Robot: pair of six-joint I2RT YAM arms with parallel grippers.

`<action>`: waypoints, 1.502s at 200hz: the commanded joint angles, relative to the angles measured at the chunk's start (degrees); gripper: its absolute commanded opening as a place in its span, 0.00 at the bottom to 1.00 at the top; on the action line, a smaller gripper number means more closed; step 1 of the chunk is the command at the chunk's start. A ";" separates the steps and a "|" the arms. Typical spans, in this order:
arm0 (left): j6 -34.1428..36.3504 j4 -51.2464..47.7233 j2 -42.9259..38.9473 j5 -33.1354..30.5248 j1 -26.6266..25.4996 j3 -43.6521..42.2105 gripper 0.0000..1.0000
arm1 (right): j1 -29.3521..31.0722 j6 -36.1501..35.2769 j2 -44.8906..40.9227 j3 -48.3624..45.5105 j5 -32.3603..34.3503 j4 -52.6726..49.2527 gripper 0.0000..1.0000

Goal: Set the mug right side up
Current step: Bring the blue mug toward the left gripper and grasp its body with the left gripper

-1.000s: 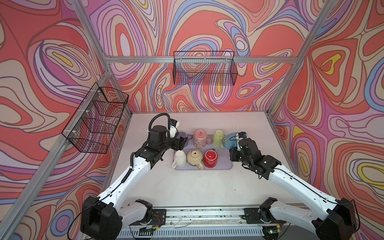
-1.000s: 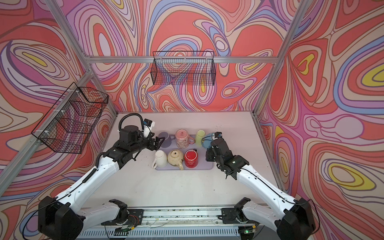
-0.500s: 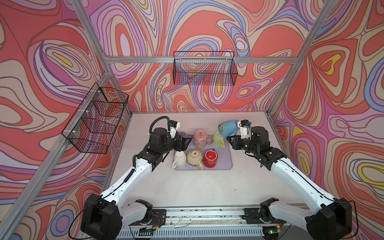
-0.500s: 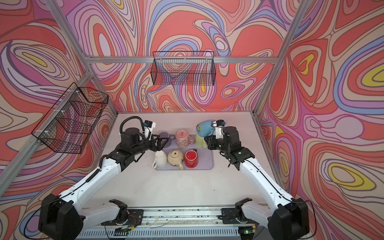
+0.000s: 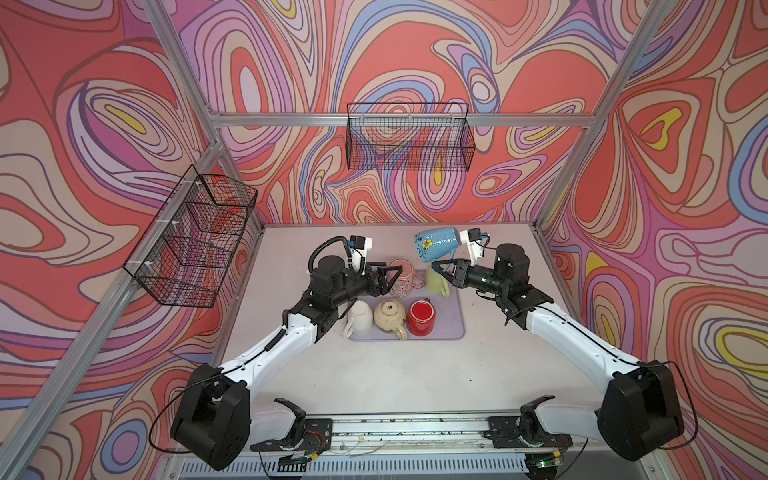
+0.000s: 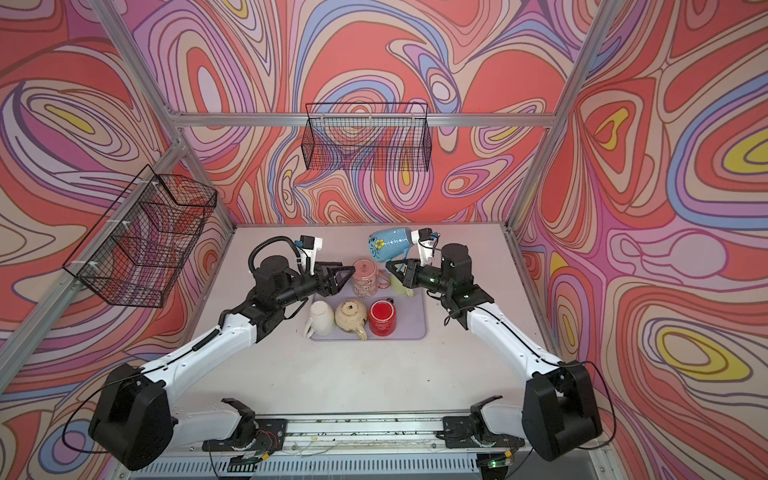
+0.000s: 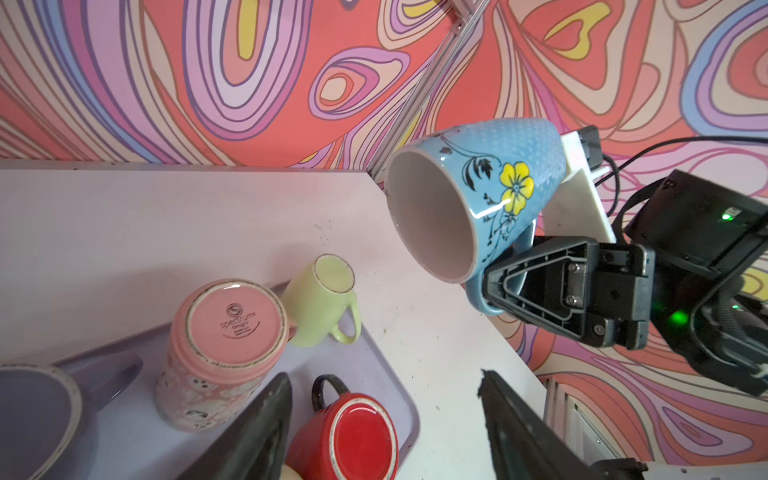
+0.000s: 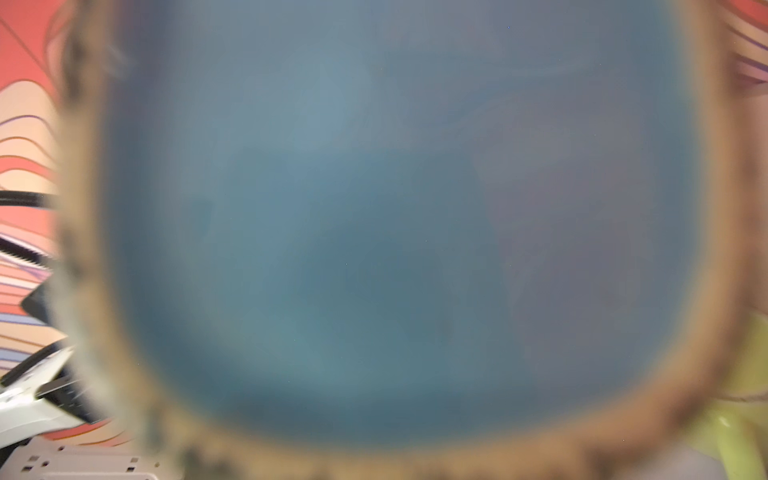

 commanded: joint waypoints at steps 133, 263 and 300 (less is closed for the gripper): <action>-9.50 20.86 7.02 8.93 -3.18 4.80 0.59 | 0.30 8.68 5.14 -1.17 -11.83 20.71 0.10; -12.25 26.44 10.28 11.25 -4.11 6.02 0.32 | 3.07 8.30 7.07 -1.05 -13.32 22.38 0.11; -12.33 26.96 10.40 11.29 -4.12 5.97 0.20 | 3.22 9.30 7.42 -1.03 -13.56 24.25 0.12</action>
